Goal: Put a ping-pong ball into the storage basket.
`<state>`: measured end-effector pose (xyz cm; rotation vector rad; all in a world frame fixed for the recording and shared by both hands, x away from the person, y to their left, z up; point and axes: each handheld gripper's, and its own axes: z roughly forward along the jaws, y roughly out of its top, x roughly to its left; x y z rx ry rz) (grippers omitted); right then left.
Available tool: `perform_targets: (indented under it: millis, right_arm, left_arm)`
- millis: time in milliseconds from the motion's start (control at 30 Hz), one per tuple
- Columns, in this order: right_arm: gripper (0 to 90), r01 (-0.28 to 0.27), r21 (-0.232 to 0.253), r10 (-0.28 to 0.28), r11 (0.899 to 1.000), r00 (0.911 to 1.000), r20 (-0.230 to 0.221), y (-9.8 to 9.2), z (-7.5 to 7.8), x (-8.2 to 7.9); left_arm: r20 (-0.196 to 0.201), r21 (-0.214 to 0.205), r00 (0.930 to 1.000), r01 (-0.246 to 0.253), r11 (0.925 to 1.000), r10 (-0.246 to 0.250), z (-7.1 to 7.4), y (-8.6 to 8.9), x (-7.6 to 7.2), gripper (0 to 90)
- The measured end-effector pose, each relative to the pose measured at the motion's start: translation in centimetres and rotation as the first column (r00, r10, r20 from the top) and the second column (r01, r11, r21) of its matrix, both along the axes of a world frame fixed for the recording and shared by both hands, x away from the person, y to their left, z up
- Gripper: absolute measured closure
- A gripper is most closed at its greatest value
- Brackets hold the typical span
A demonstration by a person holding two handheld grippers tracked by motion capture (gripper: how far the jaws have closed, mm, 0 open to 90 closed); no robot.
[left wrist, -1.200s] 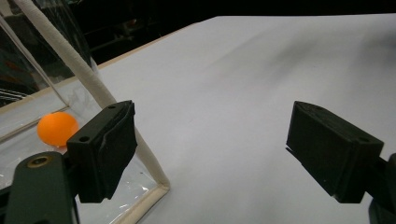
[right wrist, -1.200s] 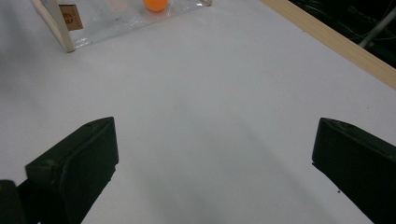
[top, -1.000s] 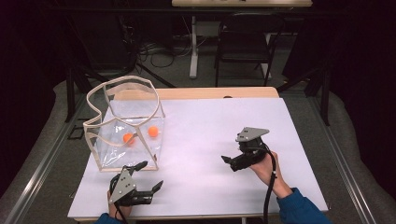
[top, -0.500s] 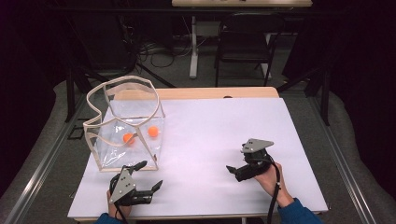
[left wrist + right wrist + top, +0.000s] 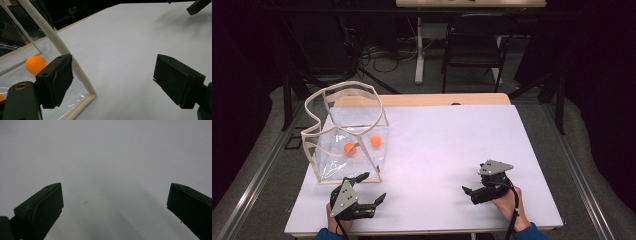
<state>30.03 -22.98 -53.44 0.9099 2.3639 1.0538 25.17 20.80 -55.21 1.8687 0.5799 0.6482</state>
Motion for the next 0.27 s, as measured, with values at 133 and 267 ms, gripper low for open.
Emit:
perform_targets:
  millis: [133,267]
  right_arm:
    - [0.1,0.012,0.013,-0.012,1.000,0.9999,0.008,-0.51,-0.39,-0.44]
    - [0.0,0.017,0.035,-0.018,0.999,0.9995,0.025,-0.97,-0.43,-0.93]
  left_arm:
    - [-0.010,0.004,1.0000,-0.001,1.0000,0.001,-0.13,-0.09,0.15,15.9]
    - [-0.024,0.022,0.9997,-0.005,0.9997,0.006,-0.22,-0.20,0.23,15.9]
